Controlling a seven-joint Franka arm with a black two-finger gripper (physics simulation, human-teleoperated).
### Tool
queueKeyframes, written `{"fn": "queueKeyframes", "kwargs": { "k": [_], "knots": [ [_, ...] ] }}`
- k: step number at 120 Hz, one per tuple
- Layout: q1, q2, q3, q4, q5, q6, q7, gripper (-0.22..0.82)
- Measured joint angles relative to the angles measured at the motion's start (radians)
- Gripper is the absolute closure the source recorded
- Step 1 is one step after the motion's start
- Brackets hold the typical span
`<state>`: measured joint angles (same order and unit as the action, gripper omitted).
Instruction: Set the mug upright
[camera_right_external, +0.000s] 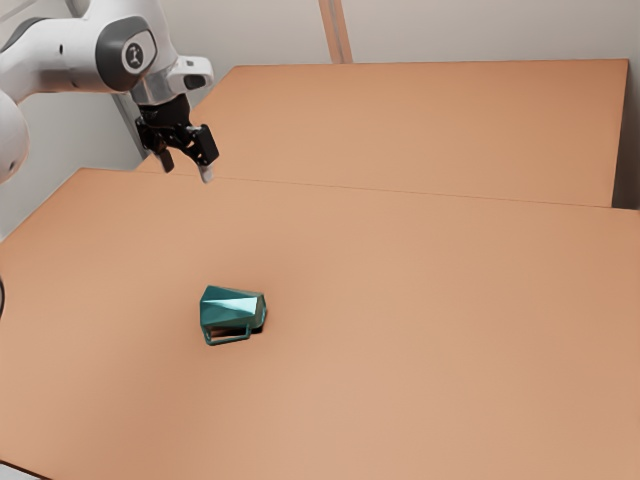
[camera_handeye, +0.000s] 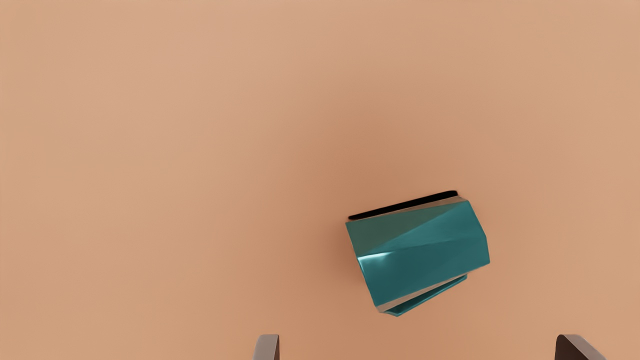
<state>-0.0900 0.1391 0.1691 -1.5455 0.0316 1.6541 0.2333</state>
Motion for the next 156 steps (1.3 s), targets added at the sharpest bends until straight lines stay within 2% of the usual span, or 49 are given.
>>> {"fn": "queueKeyframes", "kwargs": {
  "k": [20, 43, 54, 64, 79, 95, 126, 156],
  "knots": [
    [-0.001, -0.023, 0.015, -0.022, -0.013, 0.029, -0.001, 0.0],
    [0.004, -0.216, 0.054, -0.392, -0.063, 0.232, -0.004, 0.0],
    [0.067, -0.322, 0.054, -0.575, -0.111, 0.367, 0.018, 0.0],
    [0.13, -0.354, 0.031, -0.666, -0.188, 0.475, 0.073, 0.0],
    [0.226, -0.361, -0.006, -0.751, -0.336, 0.579, 0.216, 0.0],
    [0.26, -0.348, -0.017, -0.798, -0.449, 0.642, 0.414, 0.0],
    [0.41, -0.26, -0.195, -0.845, -0.715, 0.756, 0.846, 0.0],
    [0.453, -0.215, -0.234, -0.912, -0.85, 0.859, 1.137, 0.0]
  ]
}}
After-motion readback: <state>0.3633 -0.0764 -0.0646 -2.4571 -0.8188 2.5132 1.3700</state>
